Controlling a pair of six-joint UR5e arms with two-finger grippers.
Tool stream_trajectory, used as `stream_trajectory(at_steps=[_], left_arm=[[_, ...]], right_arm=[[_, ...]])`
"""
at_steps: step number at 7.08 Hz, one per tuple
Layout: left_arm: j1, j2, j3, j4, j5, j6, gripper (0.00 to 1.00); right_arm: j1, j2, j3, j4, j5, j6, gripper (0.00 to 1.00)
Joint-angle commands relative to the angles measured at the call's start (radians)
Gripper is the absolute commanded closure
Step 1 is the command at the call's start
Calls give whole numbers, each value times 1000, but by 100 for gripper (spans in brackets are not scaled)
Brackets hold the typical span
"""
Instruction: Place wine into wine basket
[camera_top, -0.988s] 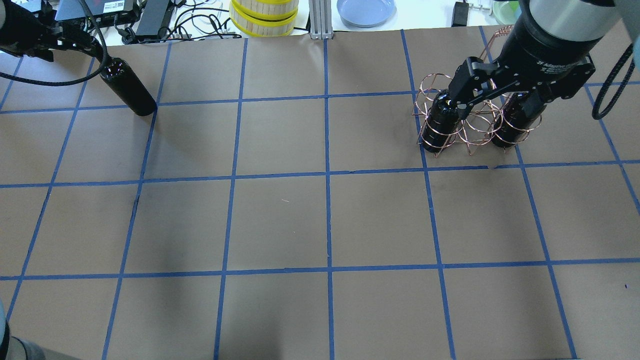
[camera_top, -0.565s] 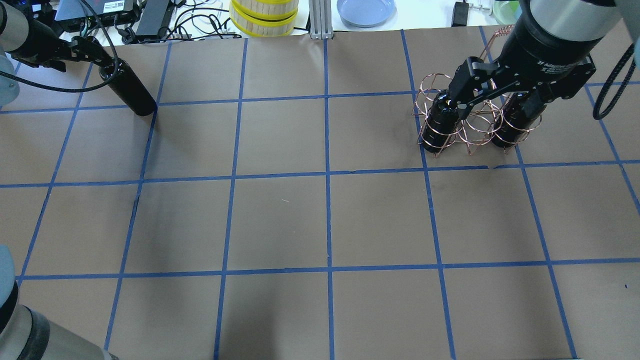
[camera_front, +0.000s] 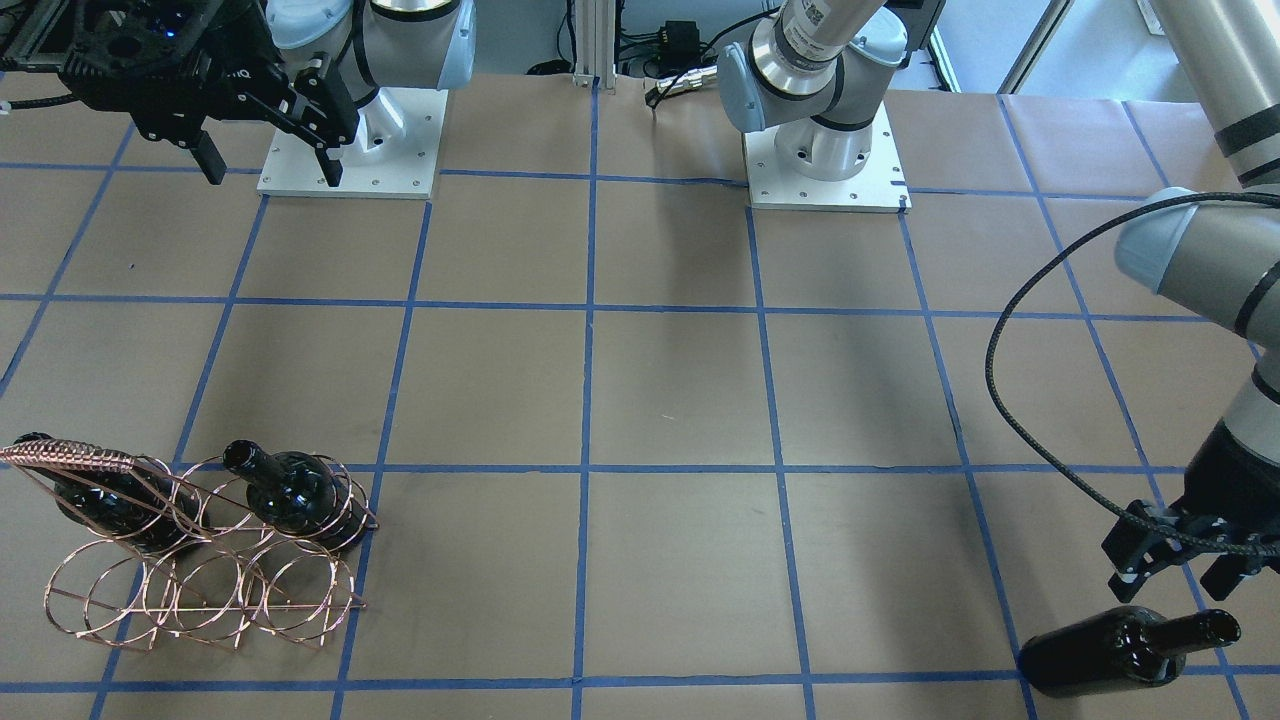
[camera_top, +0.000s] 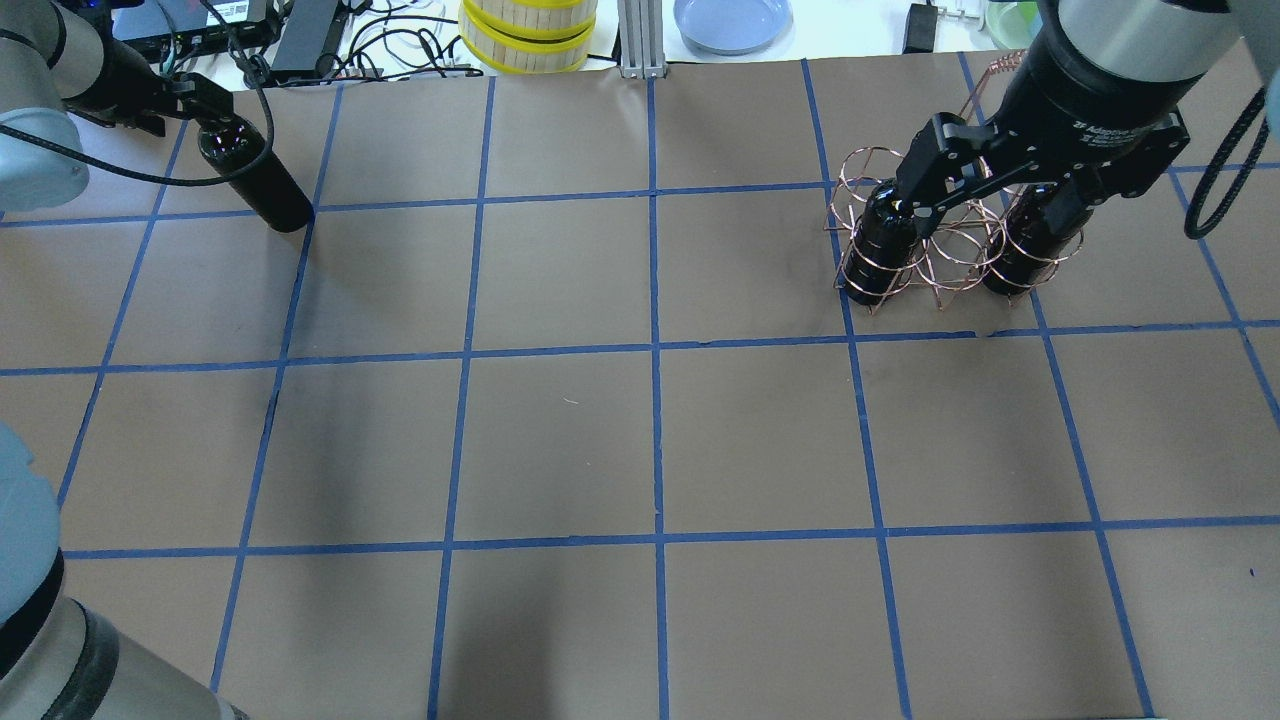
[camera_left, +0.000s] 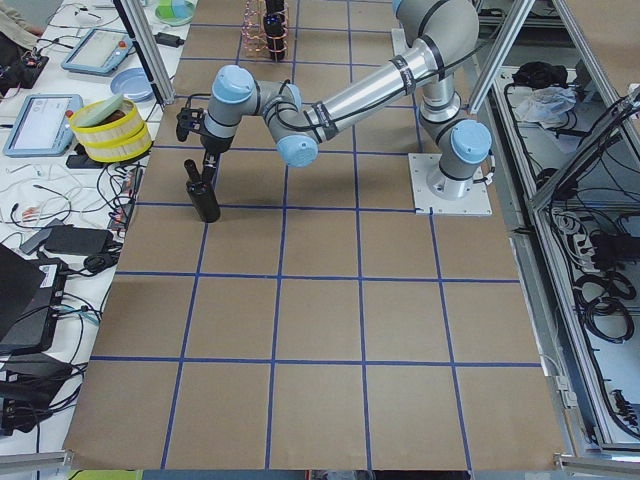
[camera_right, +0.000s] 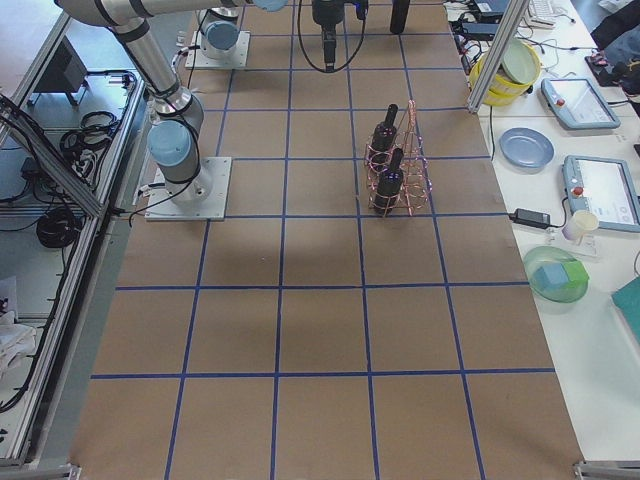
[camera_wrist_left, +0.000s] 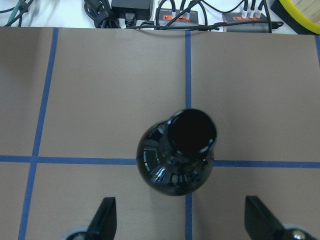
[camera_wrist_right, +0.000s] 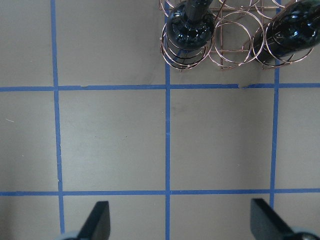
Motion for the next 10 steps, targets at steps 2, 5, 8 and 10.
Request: stream_trajectory(at_steps=[2,5,8,10], left_arm=[[-9,-22,42,29,14,7,10],[-9,-50,74,31,14,5,13],[-9,-59,73,31,11,5,20],[-9,-59,74,31,11,5,46]], right_arm=[[0,1,0,0,-6,-9,0],[0,2,2,-1,-7,-10,0],[0,2,2,-1,-4,-12,0],[0,4,2,-3,-2,-12,0]])
